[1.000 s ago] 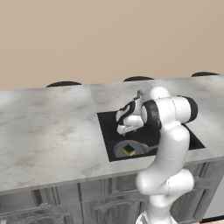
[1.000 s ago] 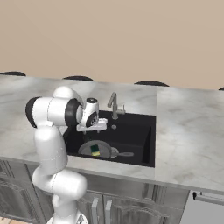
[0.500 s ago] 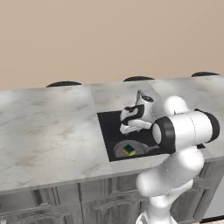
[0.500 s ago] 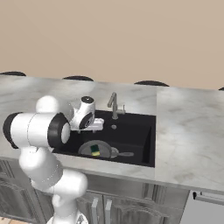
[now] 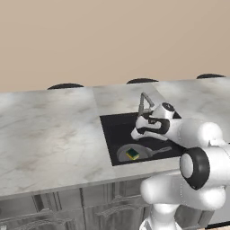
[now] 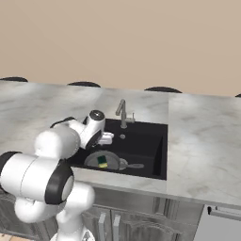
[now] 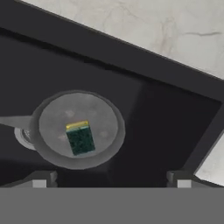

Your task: Pick the pan and sponge and place them into the sink. Then turn on the water.

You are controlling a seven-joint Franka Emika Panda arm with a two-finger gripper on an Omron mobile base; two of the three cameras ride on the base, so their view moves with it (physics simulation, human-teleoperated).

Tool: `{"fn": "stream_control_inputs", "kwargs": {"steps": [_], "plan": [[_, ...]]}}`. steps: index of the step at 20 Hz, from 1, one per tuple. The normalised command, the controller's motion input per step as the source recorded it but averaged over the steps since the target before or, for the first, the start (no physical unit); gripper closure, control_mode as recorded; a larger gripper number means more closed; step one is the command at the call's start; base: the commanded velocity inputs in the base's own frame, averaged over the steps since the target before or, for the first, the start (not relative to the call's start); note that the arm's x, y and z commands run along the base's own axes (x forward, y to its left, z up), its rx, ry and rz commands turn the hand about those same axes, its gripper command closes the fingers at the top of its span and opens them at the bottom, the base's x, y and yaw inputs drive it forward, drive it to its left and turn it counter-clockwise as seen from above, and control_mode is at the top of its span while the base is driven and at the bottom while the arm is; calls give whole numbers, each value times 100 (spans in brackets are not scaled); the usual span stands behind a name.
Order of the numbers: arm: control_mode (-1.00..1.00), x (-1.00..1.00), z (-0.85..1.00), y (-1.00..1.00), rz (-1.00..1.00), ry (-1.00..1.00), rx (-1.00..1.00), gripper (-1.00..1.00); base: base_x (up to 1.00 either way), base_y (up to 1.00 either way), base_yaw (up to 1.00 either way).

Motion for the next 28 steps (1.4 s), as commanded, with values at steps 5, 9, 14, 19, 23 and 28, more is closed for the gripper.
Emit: {"fn": "stream_control_inputs", "kwargs": {"steps": [5, 9, 14, 19, 23, 28], "plan": [[-100, -36, 19, -37, 0, -12, 7, -100, 0, 0, 0], [-100, -29, 12, -42, 0, -15, 2, -100, 0, 0, 0], [-100, -6, 11, -42, 0, -14, 0, -100, 0, 0, 0], [-100, 0, 17, -41, 0, -16, 0, -100, 0, 0, 0], [-100, 0, 29, -38, 0, -15, 0, -100, 0, 0, 0], [-100, 15, 28, -37, 0, -9, 0, -100, 0, 0, 0]]}}
